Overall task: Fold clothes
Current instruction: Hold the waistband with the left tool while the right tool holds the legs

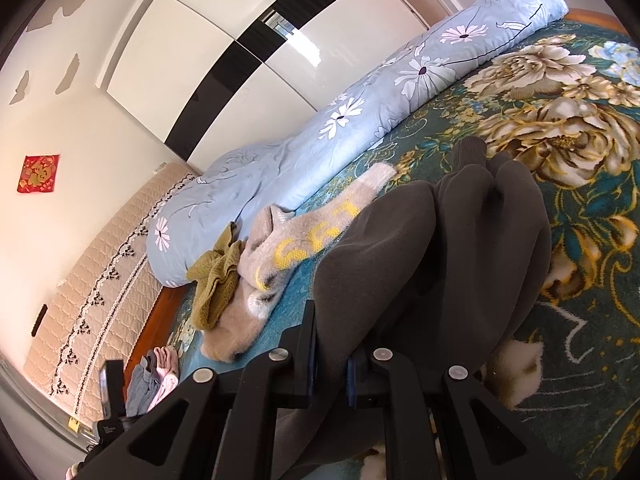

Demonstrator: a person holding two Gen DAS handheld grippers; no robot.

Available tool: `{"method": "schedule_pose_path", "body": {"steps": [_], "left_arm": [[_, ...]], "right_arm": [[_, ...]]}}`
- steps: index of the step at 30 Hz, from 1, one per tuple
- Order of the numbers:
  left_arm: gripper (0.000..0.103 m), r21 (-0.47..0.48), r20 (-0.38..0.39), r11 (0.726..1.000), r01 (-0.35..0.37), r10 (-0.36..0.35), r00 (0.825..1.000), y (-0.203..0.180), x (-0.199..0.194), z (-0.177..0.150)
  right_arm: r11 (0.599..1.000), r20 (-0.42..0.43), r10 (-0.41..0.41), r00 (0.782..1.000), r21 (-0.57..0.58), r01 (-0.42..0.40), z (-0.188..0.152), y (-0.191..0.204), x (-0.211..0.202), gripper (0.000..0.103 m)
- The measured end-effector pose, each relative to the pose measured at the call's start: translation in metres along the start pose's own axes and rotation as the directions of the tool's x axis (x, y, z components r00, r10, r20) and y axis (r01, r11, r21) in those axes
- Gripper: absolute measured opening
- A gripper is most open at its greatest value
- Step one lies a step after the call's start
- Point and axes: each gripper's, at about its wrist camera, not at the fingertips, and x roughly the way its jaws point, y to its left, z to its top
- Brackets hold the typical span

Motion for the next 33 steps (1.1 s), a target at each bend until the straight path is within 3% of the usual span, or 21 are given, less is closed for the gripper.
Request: {"method": "schedule_pose_path", "body": {"steps": [2,4,8,12,14,15,16,17,18,22,25,27,29,31,33], "left_arm": [[0.000,0.055,0.135,0.997,-0.046,0.038,0.990,-0.007,-0.022,0.012],[0.000,0.105,0.266,0.993,-0.060,0.031,0.964,-0.014,-0.048,0.023],[0.000,0.106,0.315,0.994,-0.001,-0.033,0.949,-0.012,-0.079,0.032],[0.000,-0.030,0.186,0.989,0.148,-0.140,0.972,0.021,-0.060,0.027],[0.002,-0.136,0.113,0.964,0.230,-0.216,0.970,0.045,-0.046,0.023],[0.012,-0.194,0.093,0.947,0.256,-0.242,0.966,0.061,-0.041,0.018],[0.020,-0.243,0.086,0.932,0.269,-0.256,0.963,0.079,-0.038,0.012],[0.037,-0.283,0.089,0.918,0.277,-0.263,0.961,0.098,-0.038,0.008],[0.044,-0.316,0.093,0.907,0.279,-0.262,0.960,0.117,-0.038,0.003],[0.053,-0.400,0.108,0.887,0.229,-0.203,0.973,0.178,-0.030,-0.015],[0.055,-0.454,0.082,0.857,0.245,-0.234,0.969,0.205,-0.004,-0.037],[0.055,-0.496,0.084,0.812,0.307,-0.307,0.948,0.214,0.016,-0.053],[0.055,-0.536,0.102,0.751,0.385,-0.395,0.913,0.219,0.035,-0.067],[0.054,-0.558,0.141,0.671,0.489,-0.504,0.852,0.219,0.044,-0.076],[0.053,-0.538,0.166,0.616,0.576,-0.592,0.788,0.216,0.045,-0.080]], "right_arm": [[1.000,0.018,0.004,1.000,-0.001,-0.004,0.001,0.000,-0.002,0.013],[1.000,0.041,0.001,0.999,-0.014,-0.001,0.003,0.002,-0.005,0.013],[1.000,0.039,0.002,0.999,-0.012,-0.001,0.003,0.002,-0.005,0.013],[1.000,0.036,0.002,0.999,-0.015,-0.002,0.003,0.002,-0.004,0.013],[1.000,0.034,0.002,0.999,-0.016,-0.002,0.003,0.002,-0.004,0.013],[1.000,0.034,0.002,0.999,-0.016,-0.002,0.003,0.001,-0.004,0.013],[1.000,0.033,0.002,0.999,-0.016,-0.002,0.003,0.001,-0.003,0.013],[1.000,0.032,0.002,0.999,-0.016,-0.002,0.003,0.001,-0.003,0.013],[1.000,0.031,0.002,1.000,-0.016,-0.002,0.003,0.001,-0.003,0.013],[1.000,0.030,-0.001,1.000,-0.020,0.001,0.003,0.001,-0.002,0.013],[1.000,0.030,-0.013,0.999,-0.028,0.013,0.002,0.001,-0.001,0.013],[0.999,0.030,-0.022,0.999,-0.036,0.023,0.002,0.001,0.000,0.013],[0.999,0.029,-0.031,0.999,-0.044,0.032,0.001,0.002,0.000,0.013],[0.998,0.028,-0.040,0.999,-0.051,0.041,0.000,0.002,0.000,0.013],[0.997,0.026,-0.047,0.999,-0.057,0.049,0.000,0.001,0.001,0.013]]}}
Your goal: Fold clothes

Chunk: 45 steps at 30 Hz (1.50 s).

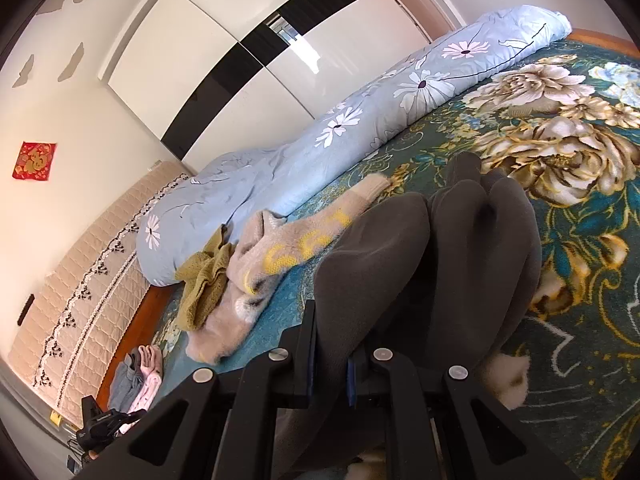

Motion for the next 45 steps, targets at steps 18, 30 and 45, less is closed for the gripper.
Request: {"method": "schedule_pose_path", "body": {"steps": [18,30,45], "left_arm": [[0.052,0.074,-0.217,0.920,0.386,-0.363,0.906,0.014,0.036,0.017],[0.018,0.187,-0.148,0.965,0.183,-0.157,0.976,-0.029,0.039,0.039],[0.017,0.509,0.228,0.852,0.124,-0.273,0.935,-0.096,-0.045,0.063]], "right_arm": [[0.995,-0.013,-0.079,0.997,-0.061,0.078,-0.009,-0.002,0.012,0.013],[0.999,-0.021,-0.022,1.000,0.049,0.023,0.007,-0.006,0.015,0.013],[0.982,0.247,0.053,0.967,-0.190,-0.005,0.072,0.059,-0.052,0.010]]}}
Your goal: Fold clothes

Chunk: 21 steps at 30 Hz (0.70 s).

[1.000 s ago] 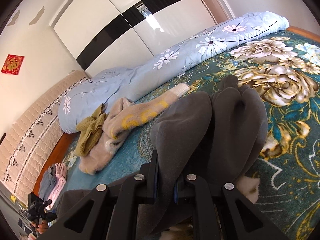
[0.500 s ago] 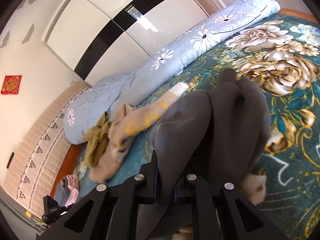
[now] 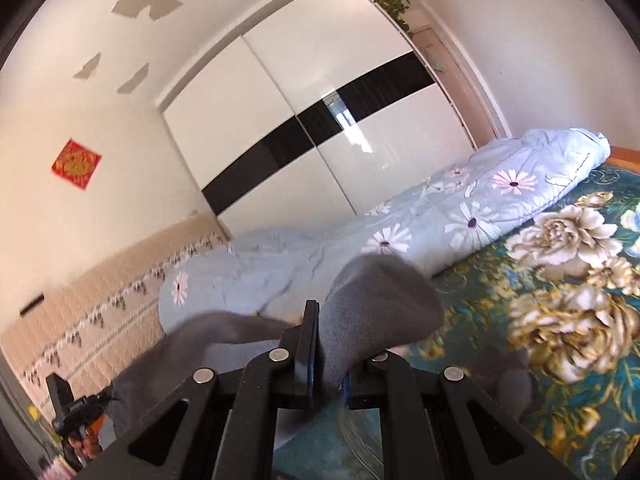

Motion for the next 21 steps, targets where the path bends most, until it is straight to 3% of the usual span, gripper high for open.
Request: {"method": "schedule_pose_path", "body": {"steps": [2,6,9,16,19,21], "left_arm": [[0.018,0.002,0.012,1.000,-0.005,0.005,1.000,0.000,-0.004,-0.004],[0.017,-0.040,-0.006,0.999,-0.018,0.017,1.000,0.007,-0.010,-0.028],[0.017,-0.072,-0.019,0.997,-0.028,0.026,0.999,0.013,-0.015,-0.045],[0.018,-0.144,-0.052,0.988,-0.052,0.045,0.998,0.025,-0.025,-0.087],[0.018,-0.175,-0.067,0.983,-0.063,0.052,0.996,0.031,-0.029,-0.104],[0.018,-0.195,-0.072,0.979,-0.067,0.053,0.996,0.034,-0.033,-0.115]], "right_arm": [[0.999,-0.090,-0.040,0.995,0.011,0.041,-0.032,-0.019,0.000,0.010],[0.984,-0.278,-0.113,0.954,0.103,0.146,-0.097,-0.057,0.012,0.010],[0.973,-0.309,-0.125,0.943,0.149,0.177,-0.113,-0.069,0.008,0.010],[0.955,-0.344,-0.127,0.930,0.213,0.209,-0.114,-0.080,0.001,0.016],[0.943,-0.349,-0.146,0.926,0.234,0.236,-0.110,-0.082,-0.007,0.028],[0.941,-0.339,-0.171,0.925,0.222,0.256,-0.101,-0.081,-0.014,0.044]]}}
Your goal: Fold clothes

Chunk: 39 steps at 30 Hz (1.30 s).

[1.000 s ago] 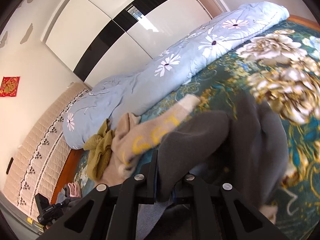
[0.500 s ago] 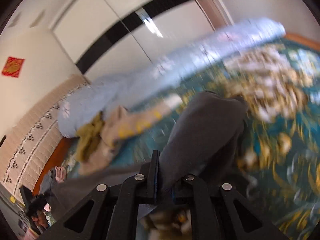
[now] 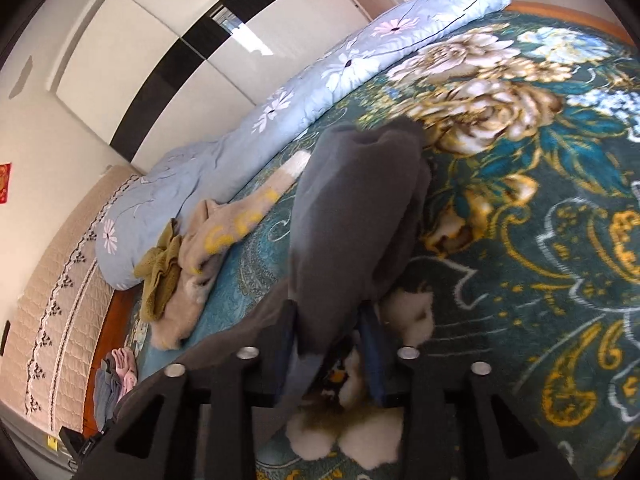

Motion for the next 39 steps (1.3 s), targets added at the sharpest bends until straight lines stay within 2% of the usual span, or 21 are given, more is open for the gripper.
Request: {"method": "schedule_pose_path", "body": {"steps": [5,7,9,15,20,25,29,34,37,38,39], "left_arm": [[0.017,-0.044,0.005,0.999,0.012,-0.012,1.000,0.009,-0.008,-0.006],[0.017,-0.057,0.005,0.998,0.008,-0.008,1.000,0.011,-0.007,-0.007],[0.017,-0.066,0.007,0.998,0.004,-0.004,1.000,0.011,-0.006,-0.006],[0.019,-0.078,-0.003,0.997,-0.014,0.013,1.000,0.010,-0.004,-0.005],[0.027,-0.104,-0.006,0.995,-0.012,0.011,1.000,0.009,-0.001,-0.005],[0.030,-0.089,-0.019,0.996,-0.014,0.013,1.000,0.006,0.001,-0.002],[0.031,-0.079,-0.030,0.997,-0.014,0.012,0.999,0.004,0.004,0.001],[0.033,-0.080,-0.040,0.997,-0.006,0.003,0.999,0.006,0.005,0.001],[0.033,-0.074,-0.047,0.997,-0.004,0.000,0.999,0.006,0.005,0.001],[0.035,-0.078,-0.048,0.997,-0.006,0.002,0.999,0.007,0.006,0.001],[0.035,-0.081,-0.049,0.997,-0.007,0.003,0.999,0.007,0.007,0.001]], "right_arm": [[0.996,0.069,-0.072,0.995,-0.056,0.076,0.024,0.011,-0.028,0.054],[0.992,0.083,-0.086,0.993,-0.083,0.093,0.036,0.021,-0.032,0.054],[0.986,0.057,-0.095,0.994,-0.129,0.102,0.049,0.043,-0.022,0.060],[0.961,-0.037,-0.178,0.983,-0.220,0.166,0.079,0.089,0.030,0.061],[0.920,-0.104,-0.343,0.934,-0.240,0.311,0.102,0.102,0.094,0.061],[0.859,-0.100,-0.486,0.868,-0.237,0.454,0.110,0.105,0.136,0.064],[0.774,-0.096,-0.605,0.790,-0.305,0.555,0.115,0.113,0.168,0.068],[0.658,-0.123,-0.736,0.666,-0.363,0.660,0.112,0.098,0.195,0.068],[0.648,-0.129,-0.747,0.653,-0.365,0.669,0.110,0.086,0.190,0.062],[0.649,-0.132,-0.745,0.653,-0.368,0.666,0.110,0.083,0.186,0.049],[0.672,-0.146,-0.727,0.671,-0.353,0.651,0.111,0.079,0.180,0.036]]}}
